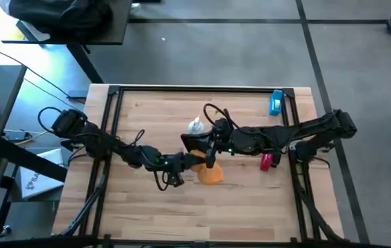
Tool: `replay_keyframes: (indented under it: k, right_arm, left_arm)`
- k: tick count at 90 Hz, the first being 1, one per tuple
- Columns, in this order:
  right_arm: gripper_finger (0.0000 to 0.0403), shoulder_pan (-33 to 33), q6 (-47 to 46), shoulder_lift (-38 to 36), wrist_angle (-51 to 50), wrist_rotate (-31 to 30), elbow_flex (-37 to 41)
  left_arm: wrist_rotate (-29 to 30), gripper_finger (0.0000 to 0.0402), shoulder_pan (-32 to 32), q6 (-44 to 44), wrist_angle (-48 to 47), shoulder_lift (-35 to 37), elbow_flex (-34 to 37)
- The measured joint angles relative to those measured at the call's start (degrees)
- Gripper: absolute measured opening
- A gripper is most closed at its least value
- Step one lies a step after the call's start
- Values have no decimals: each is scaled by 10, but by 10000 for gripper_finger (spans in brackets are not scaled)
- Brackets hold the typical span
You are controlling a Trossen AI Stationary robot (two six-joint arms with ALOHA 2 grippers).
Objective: Apply microfiber cloth
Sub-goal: Wipe the black cellphone using the green microfiber cloth
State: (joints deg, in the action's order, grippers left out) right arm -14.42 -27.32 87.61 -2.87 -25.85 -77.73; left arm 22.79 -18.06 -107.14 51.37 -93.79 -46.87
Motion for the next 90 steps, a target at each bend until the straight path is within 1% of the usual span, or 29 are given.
replay_keyframes:
  k: [12, 33, 42, 63, 76, 90]
  right_arm:
    - [7, 2, 4, 0, 7, -7, 0]
    - [7, 2, 4, -2, 24, -7, -3]
    - [6, 0, 2, -3, 31, -4, -3]
    - [6, 0, 13, -7, 23, 1, -3]
    - [6, 1, 39, -14, 5, -10, -3]
    - [6, 1, 53, -22, -21, -32, -3]
  left_arm:
    - [7, 0, 0, 11, 1, -32, 0]
    - [60, 0, -16, 15, 54, -78, 2]
    - [77, 0, -31, 20, 58, -79, 2]
    - [138, 0, -75, 37, 69, -77, 2]
    - [166, 0, -96, 54, 95, -75, 2]
    - [189, 0, -105, 40, 92, -65, 2]
